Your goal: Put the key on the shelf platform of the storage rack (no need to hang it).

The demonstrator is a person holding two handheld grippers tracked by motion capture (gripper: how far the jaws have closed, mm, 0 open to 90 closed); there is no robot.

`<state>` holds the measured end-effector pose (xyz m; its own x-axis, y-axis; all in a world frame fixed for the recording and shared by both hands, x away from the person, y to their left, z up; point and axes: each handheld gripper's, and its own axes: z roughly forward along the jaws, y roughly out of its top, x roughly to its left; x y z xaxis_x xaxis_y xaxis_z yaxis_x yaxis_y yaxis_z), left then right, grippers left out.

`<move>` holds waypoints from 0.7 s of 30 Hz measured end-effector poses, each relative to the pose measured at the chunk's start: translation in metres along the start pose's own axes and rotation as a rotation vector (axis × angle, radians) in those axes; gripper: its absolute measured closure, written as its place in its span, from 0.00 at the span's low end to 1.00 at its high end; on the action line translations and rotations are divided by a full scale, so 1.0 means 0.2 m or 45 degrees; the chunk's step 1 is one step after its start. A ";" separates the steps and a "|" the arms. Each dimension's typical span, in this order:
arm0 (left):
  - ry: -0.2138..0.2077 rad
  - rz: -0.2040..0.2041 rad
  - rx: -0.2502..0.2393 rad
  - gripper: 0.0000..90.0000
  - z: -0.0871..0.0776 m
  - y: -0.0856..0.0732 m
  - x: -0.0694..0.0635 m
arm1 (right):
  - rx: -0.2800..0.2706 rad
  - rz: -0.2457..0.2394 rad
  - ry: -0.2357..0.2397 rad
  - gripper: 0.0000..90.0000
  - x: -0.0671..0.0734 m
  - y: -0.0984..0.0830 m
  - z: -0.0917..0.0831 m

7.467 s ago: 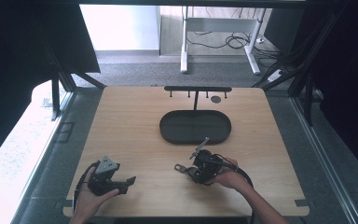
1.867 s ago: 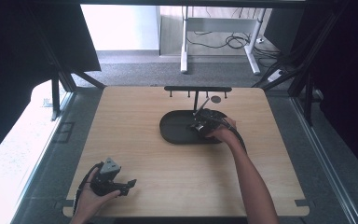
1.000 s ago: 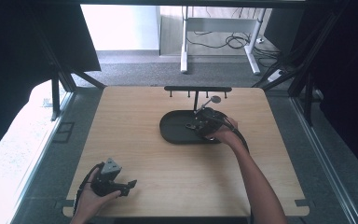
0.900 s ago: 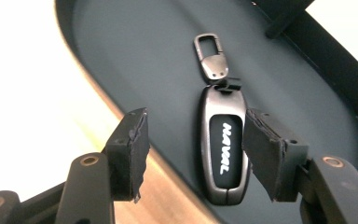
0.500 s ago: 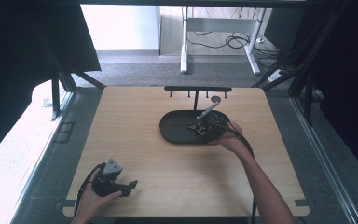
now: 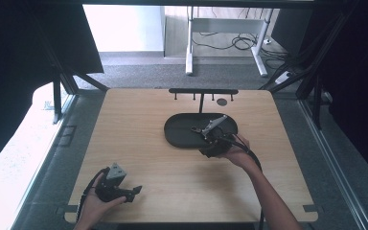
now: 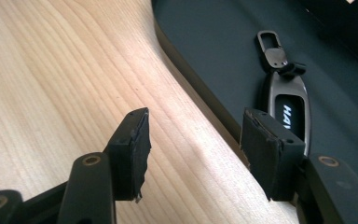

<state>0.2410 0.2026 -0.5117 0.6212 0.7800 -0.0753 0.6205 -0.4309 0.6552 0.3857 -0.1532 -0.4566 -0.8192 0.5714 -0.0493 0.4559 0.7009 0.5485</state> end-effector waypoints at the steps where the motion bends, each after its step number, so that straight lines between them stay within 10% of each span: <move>1: 0.001 0.001 0.001 0.22 0.00 0.00 0.00 | -0.002 0.001 0.004 0.48 0.01 0.00 0.00; 21: 0.004 0.015 0.035 0.22 0.02 0.00 0.00 | 0.014 0.001 0.026 0.48 0.04 -0.04 0.02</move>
<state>0.2424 0.2004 -0.5160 0.6269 0.7763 -0.0656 0.6263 -0.4521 0.6351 0.3770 -0.1517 -0.4653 -0.8256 0.5634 -0.0315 0.4606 0.7050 0.5393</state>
